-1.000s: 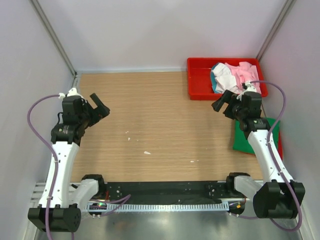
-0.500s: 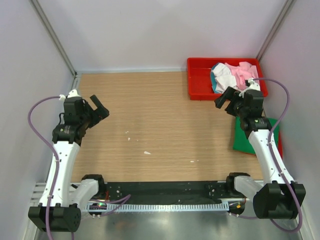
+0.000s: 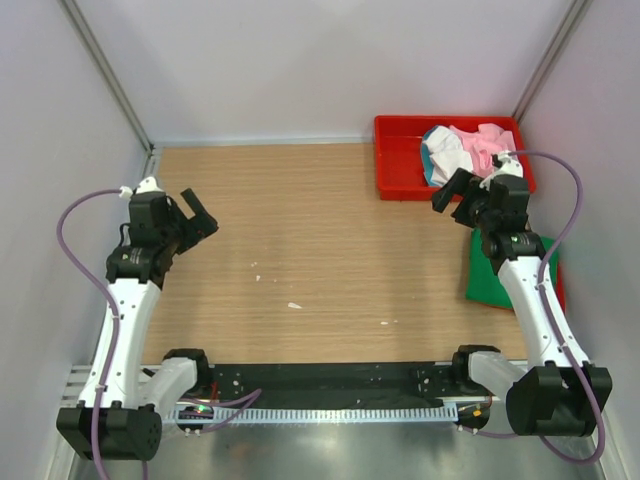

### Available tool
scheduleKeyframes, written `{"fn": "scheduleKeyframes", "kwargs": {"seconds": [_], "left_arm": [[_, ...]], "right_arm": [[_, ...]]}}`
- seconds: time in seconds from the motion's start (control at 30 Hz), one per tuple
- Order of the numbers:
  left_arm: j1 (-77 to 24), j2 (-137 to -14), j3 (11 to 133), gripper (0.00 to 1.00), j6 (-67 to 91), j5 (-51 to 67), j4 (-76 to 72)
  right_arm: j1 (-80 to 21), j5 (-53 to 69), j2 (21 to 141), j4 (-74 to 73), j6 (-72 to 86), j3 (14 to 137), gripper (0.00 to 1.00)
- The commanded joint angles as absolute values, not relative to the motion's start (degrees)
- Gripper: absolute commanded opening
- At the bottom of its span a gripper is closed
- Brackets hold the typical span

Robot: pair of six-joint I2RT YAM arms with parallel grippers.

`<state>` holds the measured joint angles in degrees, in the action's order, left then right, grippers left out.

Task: Fold and stack the t-shirts
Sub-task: Reset both grippers

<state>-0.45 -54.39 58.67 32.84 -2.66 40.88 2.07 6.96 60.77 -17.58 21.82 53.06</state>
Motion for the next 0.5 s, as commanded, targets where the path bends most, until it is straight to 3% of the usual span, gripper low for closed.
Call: {"fn": "scheduleKeyframes", "kwargs": {"seconds": [0.0, 0.27, 0.47], "left_arm": [[-0.3, -55.1, 59.9, 1.00, 30.4, -4.6, 38.5], [-0.3, -55.3, 60.1, 1.00, 29.4, -3.3, 38.4], [-0.3, -48.2, 57.1, 1.00, 30.8, -2.1, 40.6]], "right_arm": [[1.8, 6.2, 60.5, -15.6, 20.6, 55.8, 1.00], [1.8, 6.0, 58.5, -16.3, 19.4, 55.1, 1.00], [1.8, 4.5, 50.6, -18.1, 21.1, 49.9, 1.00]]}}
